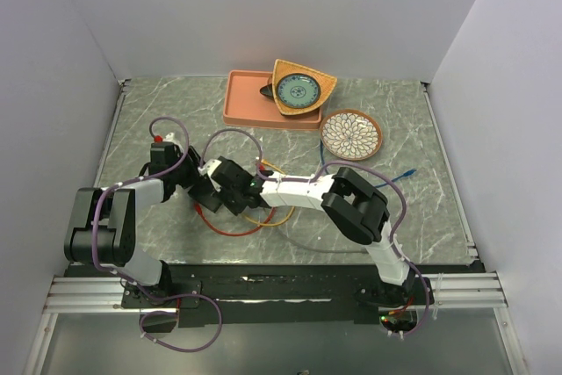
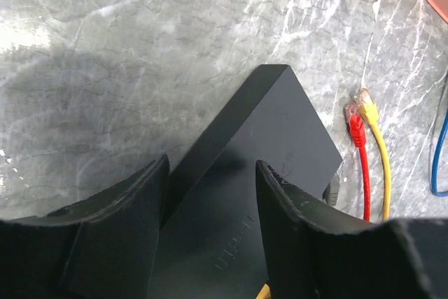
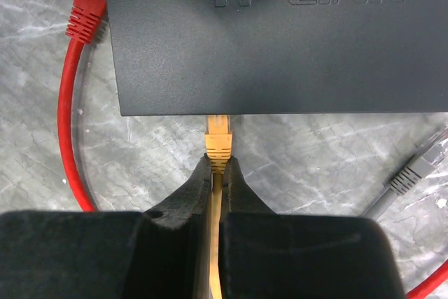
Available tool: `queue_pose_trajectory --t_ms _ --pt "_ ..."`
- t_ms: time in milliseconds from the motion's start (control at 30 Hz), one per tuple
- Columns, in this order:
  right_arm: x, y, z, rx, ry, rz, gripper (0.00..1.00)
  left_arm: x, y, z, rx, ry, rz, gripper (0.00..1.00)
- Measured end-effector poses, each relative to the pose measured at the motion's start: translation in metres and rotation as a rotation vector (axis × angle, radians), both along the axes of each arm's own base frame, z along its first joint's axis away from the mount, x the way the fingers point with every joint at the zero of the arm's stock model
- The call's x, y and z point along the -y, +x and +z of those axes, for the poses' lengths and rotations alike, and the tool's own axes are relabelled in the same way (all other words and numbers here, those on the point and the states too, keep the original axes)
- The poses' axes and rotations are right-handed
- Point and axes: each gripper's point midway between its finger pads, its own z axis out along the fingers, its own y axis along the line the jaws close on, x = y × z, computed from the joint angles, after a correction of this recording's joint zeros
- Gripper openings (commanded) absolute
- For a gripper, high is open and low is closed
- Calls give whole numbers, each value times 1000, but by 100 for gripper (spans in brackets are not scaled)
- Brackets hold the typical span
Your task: Insert the plug into the switch port
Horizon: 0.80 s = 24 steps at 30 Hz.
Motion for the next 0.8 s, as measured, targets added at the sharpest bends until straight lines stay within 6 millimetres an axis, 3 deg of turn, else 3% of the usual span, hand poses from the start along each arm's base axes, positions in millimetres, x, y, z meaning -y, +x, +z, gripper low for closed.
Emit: queue_pose_trajectory --t_ms 267,367,667,800 --pt "0 1 0 1 -21 32 0 -3 -1 -2 -6 10 5 60" --pt "0 2 0 1 -21 32 0 -3 -1 -2 -10 12 10 69" --pt "1 1 6 12 22 18 33 -3 -3 3 -77 35 34 84" --pt "8 1 23 28 52 2 57 -7 -6 6 -133 68 61 88"
